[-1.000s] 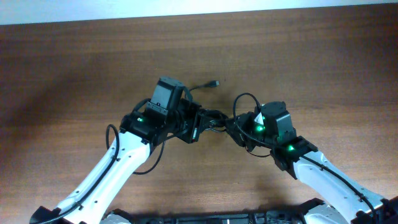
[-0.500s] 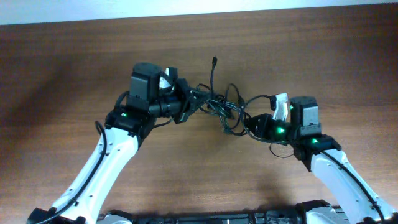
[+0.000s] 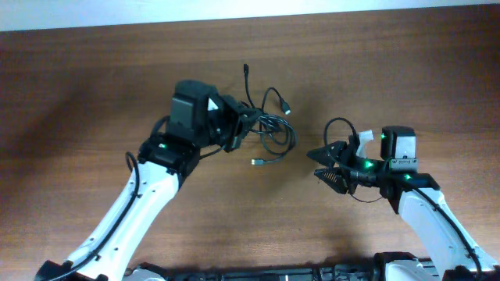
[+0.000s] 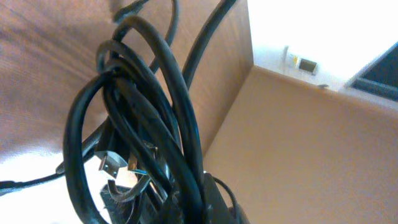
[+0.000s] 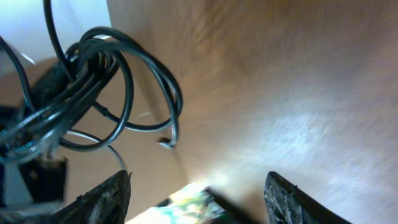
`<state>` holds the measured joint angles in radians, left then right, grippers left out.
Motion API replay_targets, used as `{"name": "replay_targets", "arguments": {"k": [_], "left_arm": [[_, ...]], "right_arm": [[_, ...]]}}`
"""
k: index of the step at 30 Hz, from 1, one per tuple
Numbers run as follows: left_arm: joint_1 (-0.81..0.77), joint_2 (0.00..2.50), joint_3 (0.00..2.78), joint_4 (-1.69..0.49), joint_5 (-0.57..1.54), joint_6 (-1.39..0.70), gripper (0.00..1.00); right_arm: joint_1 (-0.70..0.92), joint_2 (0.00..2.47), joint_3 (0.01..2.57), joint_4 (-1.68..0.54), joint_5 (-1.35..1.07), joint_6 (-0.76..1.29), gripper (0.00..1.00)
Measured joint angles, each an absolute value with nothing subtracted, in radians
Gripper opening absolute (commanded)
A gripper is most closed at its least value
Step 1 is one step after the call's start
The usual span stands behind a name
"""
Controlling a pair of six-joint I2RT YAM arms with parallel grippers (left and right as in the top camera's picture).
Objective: Untangle cables
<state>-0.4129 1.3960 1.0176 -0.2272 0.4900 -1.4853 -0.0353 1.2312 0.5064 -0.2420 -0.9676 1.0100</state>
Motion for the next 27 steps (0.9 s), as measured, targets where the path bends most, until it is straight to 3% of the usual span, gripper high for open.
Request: {"name": "replay_targets", "arguments": {"k": [5, 11, 18, 27], "left_arm": [[-0.535, 1.395, 1.020, -0.301, 0.276, -1.659, 0.00], [-0.543, 1.395, 1.020, -0.340, 0.180, -1.712, 0.00], [-0.543, 1.395, 1.021, -0.364, 0.174, -1.730, 0.00], [-0.544, 1.395, 1.021, -0.339, 0.157, -1.730, 0.00]], "right_arm": [[0.165, 1.232, 0.499, 0.059, -0.908, 1.405, 0.72], [0.411, 1.232, 0.500, 0.091, -0.598, 1.707, 0.71], [0.439, 1.232, 0.500, 0.091, -0.425, 1.767, 0.72], [0.440, 1.249, 0.500, 0.093, -0.400, 1.788, 0.69]]}}
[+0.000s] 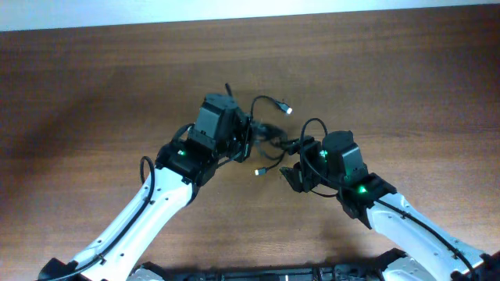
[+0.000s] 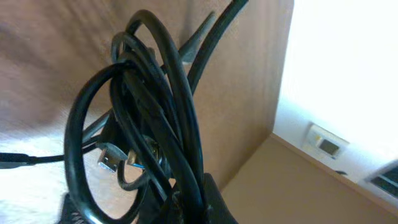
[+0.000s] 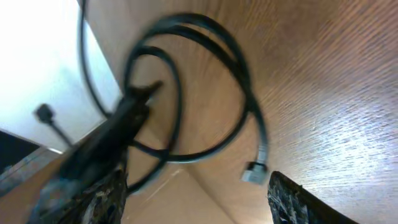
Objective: Untangle cables
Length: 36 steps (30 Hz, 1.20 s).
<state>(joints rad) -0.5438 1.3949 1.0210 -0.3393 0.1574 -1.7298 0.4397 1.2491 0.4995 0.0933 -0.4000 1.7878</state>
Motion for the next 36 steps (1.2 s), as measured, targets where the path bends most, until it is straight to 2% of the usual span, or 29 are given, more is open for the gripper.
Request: {"name": "replay_targets", "arguments": {"k": [11, 12, 13, 14, 15, 16, 17, 21, 26, 30, 32, 36], "left_arm": [[-0.552, 1.395, 1.021, -0.221, 0.273, -1.755, 0.00], [-0.555, 1.395, 1.021, -0.214, 0.280, -1.762, 0.00], [-0.559, 1.395, 1.021, -0.207, 0.286, -1.768, 0.00], [-0.563, 1.395, 1.021, -0.197, 0.292, -1.774, 0.00], [-0.567, 1.395, 1.021, -0.189, 0.300, -1.777, 0.00], [-0.568, 1.395, 1.021, -0.189, 0.303, -1.781, 0.00], [-0.568, 1.395, 1.021, -0.186, 0.303, -1.789, 0.00], [-0.511, 1.395, 1.021, -0.172, 0.288, -1.804, 0.00], [-0.263, 1.395, 1.021, -0.144, 0.311, -1.715, 0.00], [-0.153, 1.395, 1.017, -0.109, 0.416, -1.692, 0.00], [-0.127, 1.395, 1.016, -0.109, 0.464, -1.688, 0.00], [-0.096, 1.395, 1.018, -0.082, 0.414, -1.663, 0.00]], "right_arm": [[0.457, 1.356, 0.499, 0.230, -0.369, 1.803, 0.69], [0.464, 1.366, 0.499, 0.242, -0.359, 1.803, 0.67], [0.467, 1.375, 0.499, 0.247, -0.350, 1.803, 0.62], [0.468, 1.389, 0.499, 0.252, -0.338, 1.805, 0.42], [0.469, 1.414, 0.499, 0.251, -0.328, 1.806, 0.30], [0.469, 1.431, 0.499, 0.252, -0.328, 1.794, 0.11], [0.469, 1.437, 0.499, 0.251, -0.330, 1.796, 0.04], [0.469, 1.439, 0.499, 0.255, -0.416, 1.584, 0.04], [0.446, 1.439, 0.511, 0.226, -0.580, 1.137, 0.04], [0.371, 1.436, 0.538, 0.123, -0.623, 0.925, 0.06], [0.298, 1.435, 0.542, 0.065, -0.646, 0.853, 0.20], [0.172, 1.439, 0.508, 0.016, -0.708, 0.809, 0.31]]}}
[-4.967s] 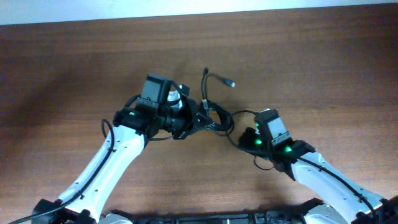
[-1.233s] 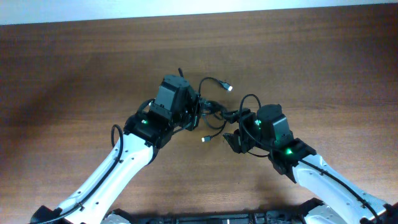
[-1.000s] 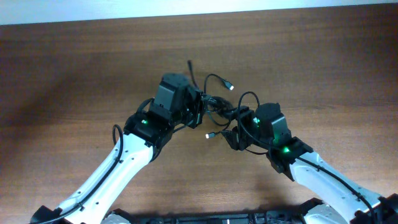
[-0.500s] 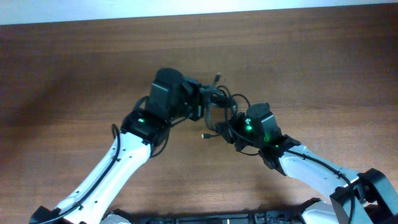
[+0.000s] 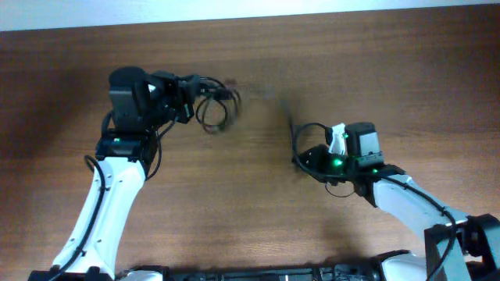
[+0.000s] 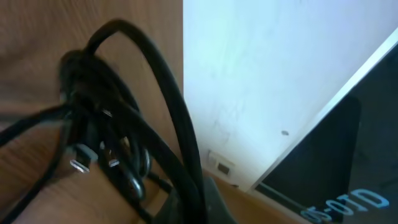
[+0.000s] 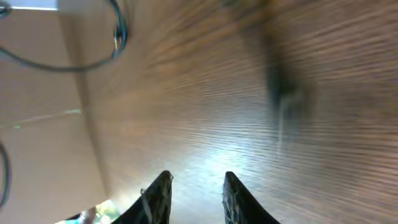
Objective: Untangle cables
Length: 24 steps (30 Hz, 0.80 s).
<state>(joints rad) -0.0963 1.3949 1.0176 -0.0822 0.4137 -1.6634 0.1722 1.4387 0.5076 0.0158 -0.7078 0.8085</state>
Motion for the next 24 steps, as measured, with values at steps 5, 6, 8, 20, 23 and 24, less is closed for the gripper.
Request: {"name": "replay_targets", "arguments": {"k": [5, 6, 8, 20, 23, 24], "left_arm": [[-0.151, 1.395, 1.018, -0.081, 0.403, -1.670, 0.00], [-0.165, 1.395, 1.018, -0.081, 0.404, -1.681, 0.00], [-0.185, 1.395, 1.018, -0.086, 0.403, -1.704, 0.00], [-0.276, 1.395, 1.019, -0.130, 0.404, -1.935, 0.00], [-0.276, 1.395, 1.019, -0.130, 0.418, -1.936, 0.00], [-0.277, 1.395, 1.019, -0.130, 0.424, -1.936, 0.00]], "right_arm": [[0.171, 1.439, 0.525, 0.046, -0.857, 0.802, 0.42], [0.194, 1.439, 0.532, 0.082, -0.876, 0.801, 0.43], [0.246, 1.439, 0.537, 0.142, -0.899, 0.820, 0.57], [0.677, 1.441, 0.543, 0.382, -0.318, 0.411, 0.93], [0.733, 1.441, 0.543, 0.410, -0.095, 0.260, 0.85], [0.744, 1.442, 0.542, 0.421, -0.041, 0.226, 0.83]]}}
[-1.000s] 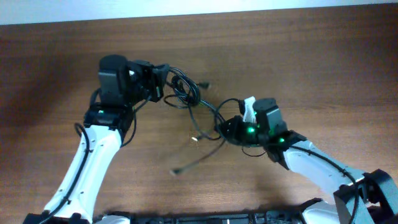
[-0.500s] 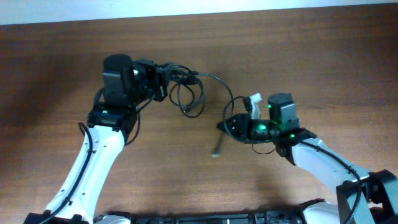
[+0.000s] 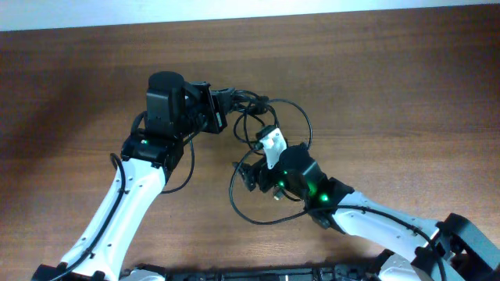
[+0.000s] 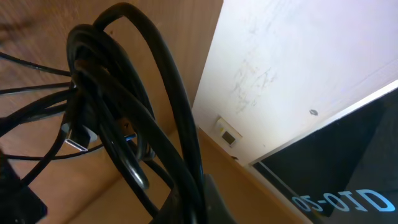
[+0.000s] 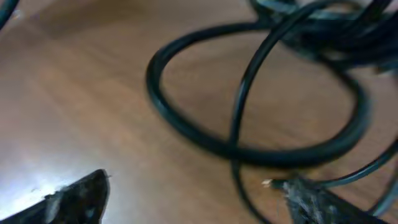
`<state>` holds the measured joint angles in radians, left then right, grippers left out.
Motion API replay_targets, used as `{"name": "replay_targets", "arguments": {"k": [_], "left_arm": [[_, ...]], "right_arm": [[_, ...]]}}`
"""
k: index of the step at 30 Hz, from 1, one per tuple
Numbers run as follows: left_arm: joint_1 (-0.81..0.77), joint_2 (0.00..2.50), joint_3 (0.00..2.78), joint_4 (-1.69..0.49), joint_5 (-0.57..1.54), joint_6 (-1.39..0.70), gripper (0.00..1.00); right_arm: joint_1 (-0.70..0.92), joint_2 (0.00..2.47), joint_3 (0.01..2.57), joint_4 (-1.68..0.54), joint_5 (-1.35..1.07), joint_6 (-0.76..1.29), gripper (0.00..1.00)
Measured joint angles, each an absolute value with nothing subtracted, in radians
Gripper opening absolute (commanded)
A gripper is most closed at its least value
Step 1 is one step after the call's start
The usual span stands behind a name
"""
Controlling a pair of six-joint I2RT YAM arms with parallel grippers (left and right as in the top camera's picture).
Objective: Untangle cables
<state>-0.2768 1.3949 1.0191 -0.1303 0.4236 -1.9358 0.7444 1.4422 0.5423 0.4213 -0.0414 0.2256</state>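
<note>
A bundle of black cables [image 3: 244, 105] hangs from my left gripper [image 3: 225, 109], which is shut on it above the table's middle. In the left wrist view the strands [image 4: 155, 124] run down into the jaws of my left gripper [image 4: 193, 208], and a silver USB plug [image 4: 76, 144] dangles among them. Loops spread right from the bundle, and one large loop [image 3: 242, 204] lies on the wood. My right gripper [image 3: 248, 173] is just below the bundle, open. In its own view the right gripper [image 5: 196, 196] has its fingers [image 5: 81, 194] wide apart, with a thick cable loop [image 5: 186, 127] ahead and nothing between them.
The brown wooden table [image 3: 391, 78] carries only the cables. A pale wall runs along its far edge [image 3: 250, 9]. Both arms meet near the middle, with the right forearm [image 3: 367, 218] coming in from the lower right.
My left gripper has moved right, back toward the middle, still holding the bundle. My right gripper was nearly shut at the right; it is now wide open under the bundle, and a loop lies on the table.
First my left gripper held the bundle at the middle while my right gripper stood open to the right. Then the right one was open close against the bundle. Later the arms were apart, bundle at the left, right jaws narrowed. Now both are at the middle again.
</note>
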Motion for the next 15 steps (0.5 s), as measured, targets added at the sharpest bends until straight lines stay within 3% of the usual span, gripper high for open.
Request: {"name": "replay_targets", "arguments": {"k": [5, 6, 8, 12, 15], "left_arm": [[-0.303, 1.395, 1.019, -0.130, 0.438, -1.939, 0.00], [-0.313, 1.395, 1.019, -0.126, 0.438, -1.939, 0.00], [-0.329, 1.395, 1.019, -0.099, 0.442, -1.939, 0.00], [-0.332, 1.395, 1.019, -0.076, 0.436, -1.939, 0.00], [-0.333, 1.395, 1.019, -0.077, 0.309, -1.901, 0.00]], "right_arm": [[0.752, 1.502, 0.543, 0.551, 0.096, 0.152, 0.57], [0.752, 1.524, 0.543, 0.562, 0.106, 0.148, 0.43], [0.753, 1.548, 0.542, 0.572, 0.113, 0.142, 0.04], [0.753, 1.544, 0.542, 0.618, 0.078, 0.155, 0.04], [0.753, 1.419, 0.546, 0.513, -0.091, 0.207, 0.04]]}}
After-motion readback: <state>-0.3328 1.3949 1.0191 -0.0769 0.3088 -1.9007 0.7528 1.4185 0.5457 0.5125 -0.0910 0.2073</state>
